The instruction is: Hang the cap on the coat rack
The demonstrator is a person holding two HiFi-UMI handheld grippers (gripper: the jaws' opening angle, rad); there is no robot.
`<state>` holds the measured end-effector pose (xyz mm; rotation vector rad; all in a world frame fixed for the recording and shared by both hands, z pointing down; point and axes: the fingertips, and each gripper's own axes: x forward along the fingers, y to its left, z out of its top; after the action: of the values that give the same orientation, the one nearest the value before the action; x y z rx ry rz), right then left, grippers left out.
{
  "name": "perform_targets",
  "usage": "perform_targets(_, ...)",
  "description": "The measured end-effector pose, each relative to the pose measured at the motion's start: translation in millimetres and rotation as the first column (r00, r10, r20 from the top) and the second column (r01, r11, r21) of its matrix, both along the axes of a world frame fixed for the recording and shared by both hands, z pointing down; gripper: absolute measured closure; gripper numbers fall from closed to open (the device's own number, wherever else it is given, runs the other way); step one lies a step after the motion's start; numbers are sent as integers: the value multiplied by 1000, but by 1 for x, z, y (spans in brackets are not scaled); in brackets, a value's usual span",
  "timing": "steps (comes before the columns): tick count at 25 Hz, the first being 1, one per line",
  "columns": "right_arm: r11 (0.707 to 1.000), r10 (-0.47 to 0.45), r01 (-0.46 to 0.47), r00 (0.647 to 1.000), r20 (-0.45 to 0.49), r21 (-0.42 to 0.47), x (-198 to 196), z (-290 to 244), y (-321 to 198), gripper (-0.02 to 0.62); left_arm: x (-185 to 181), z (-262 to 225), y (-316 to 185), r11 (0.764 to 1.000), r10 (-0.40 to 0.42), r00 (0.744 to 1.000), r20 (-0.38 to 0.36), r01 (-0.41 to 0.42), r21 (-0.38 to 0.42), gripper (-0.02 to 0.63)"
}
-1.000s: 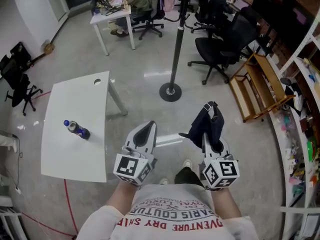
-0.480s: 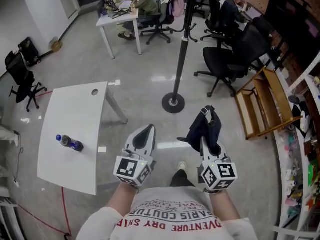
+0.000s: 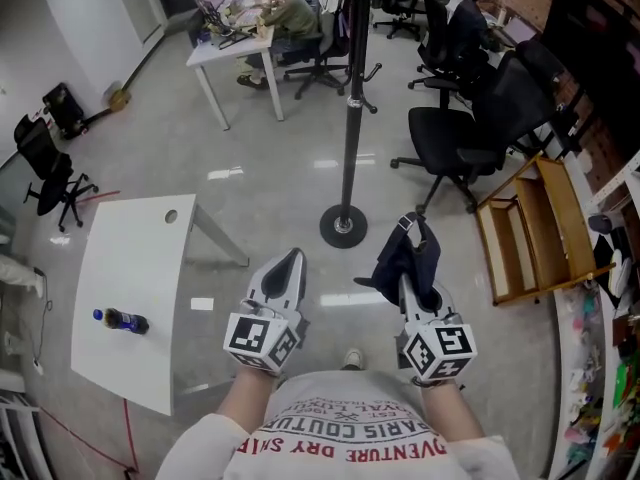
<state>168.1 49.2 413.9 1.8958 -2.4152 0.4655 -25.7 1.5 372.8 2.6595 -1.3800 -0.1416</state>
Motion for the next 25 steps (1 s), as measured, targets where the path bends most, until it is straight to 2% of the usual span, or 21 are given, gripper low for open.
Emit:
perform_targets(5, 1000, 0, 0, 1000, -10, -23, 41, 1, -51, 552, 33, 10, -40, 999, -7, 1000, 10, 8, -45, 600)
perform_targets(11, 999, 14, -14, 1000, -6, -47, 51, 6, -117, 552, 35, 22, -103, 997, -13, 1000, 18, 14, -77, 600)
perform_targets(20, 994, 97, -99, 995, -31, -55, 33, 7, -240, 552, 35, 4, -255, 994, 108, 993, 37, -107, -13, 600)
perform_targets(25, 982, 173, -176, 984, -41, -71, 28, 9, -302, 552, 36, 9, -332, 981, 192, 981, 31, -191, -31, 600)
